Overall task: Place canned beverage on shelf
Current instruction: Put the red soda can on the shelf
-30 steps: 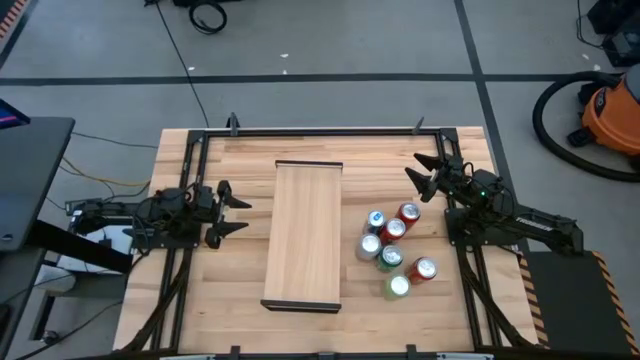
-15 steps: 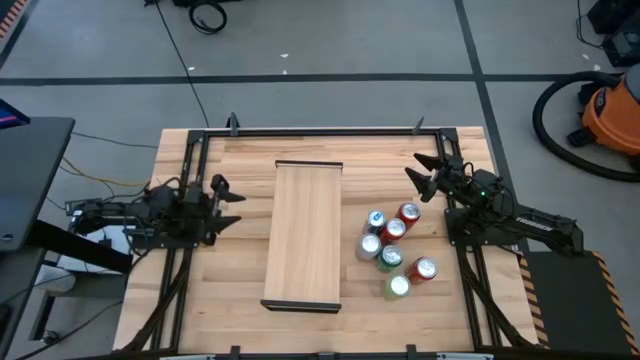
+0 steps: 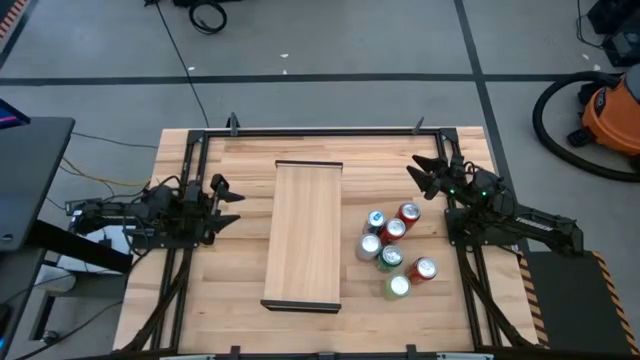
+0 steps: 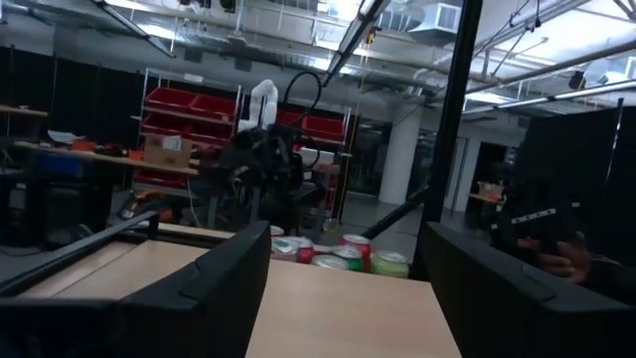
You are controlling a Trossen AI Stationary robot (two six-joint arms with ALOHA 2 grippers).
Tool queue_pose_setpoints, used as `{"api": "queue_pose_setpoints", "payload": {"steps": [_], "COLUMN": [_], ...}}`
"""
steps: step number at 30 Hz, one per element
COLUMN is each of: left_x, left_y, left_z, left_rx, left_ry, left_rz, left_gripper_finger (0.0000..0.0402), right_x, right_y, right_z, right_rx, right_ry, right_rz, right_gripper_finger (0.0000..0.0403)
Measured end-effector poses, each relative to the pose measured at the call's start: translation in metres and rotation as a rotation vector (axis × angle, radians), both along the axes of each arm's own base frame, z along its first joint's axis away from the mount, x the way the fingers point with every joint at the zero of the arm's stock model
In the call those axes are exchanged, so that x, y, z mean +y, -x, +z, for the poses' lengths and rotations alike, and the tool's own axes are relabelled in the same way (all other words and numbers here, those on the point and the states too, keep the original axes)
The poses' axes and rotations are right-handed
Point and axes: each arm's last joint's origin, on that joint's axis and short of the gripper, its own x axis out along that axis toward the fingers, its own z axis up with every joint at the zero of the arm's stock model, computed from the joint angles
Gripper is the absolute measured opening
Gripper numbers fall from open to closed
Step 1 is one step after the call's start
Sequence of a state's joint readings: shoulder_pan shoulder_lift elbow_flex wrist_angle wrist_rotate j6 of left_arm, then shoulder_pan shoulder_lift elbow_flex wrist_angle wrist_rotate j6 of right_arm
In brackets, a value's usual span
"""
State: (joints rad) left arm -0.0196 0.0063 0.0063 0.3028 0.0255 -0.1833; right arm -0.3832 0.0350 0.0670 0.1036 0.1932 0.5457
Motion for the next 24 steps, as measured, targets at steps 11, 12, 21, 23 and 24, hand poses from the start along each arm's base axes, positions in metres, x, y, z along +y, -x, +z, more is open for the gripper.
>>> {"api": "queue_pose_setpoints", "payload": {"steps": [11,12,21,23,24], "left_x": [0.001,0.001,0.007,0.008,0.009], "left_y": [0.002,0.003,0.005,0.004,0.002], "left_z": [0.006,0.008,0.02,0.026,0.029], "left_rx": [-0.062,-0.085,-0.108,-0.072,-0.05], "left_ry": [0.078,0.067,0.082,0.087,0.088], "left_rz": [0.01,0.023,0.188,0.226,0.243], "left_gripper_finger": [0.0272,0.0272,0.0272,0.0272,0.0272], "right_x": [0.001,0.001,0.002,0.002,0.002], "right_y": [-0.001,-0.001,-0.003,-0.003,-0.003], "right_z": [0.0,0.001,0.008,0.013,0.017], "right_rx": [0.029,0.023,-0.002,0.031,0.049], "right_ry": [0.049,0.053,0.121,0.145,0.158], "right_rz": [0.021,0.026,0.088,0.083,0.079], "right_gripper_finger": [0.0373,0.0373,0.0368,0.0361,0.0356]}}
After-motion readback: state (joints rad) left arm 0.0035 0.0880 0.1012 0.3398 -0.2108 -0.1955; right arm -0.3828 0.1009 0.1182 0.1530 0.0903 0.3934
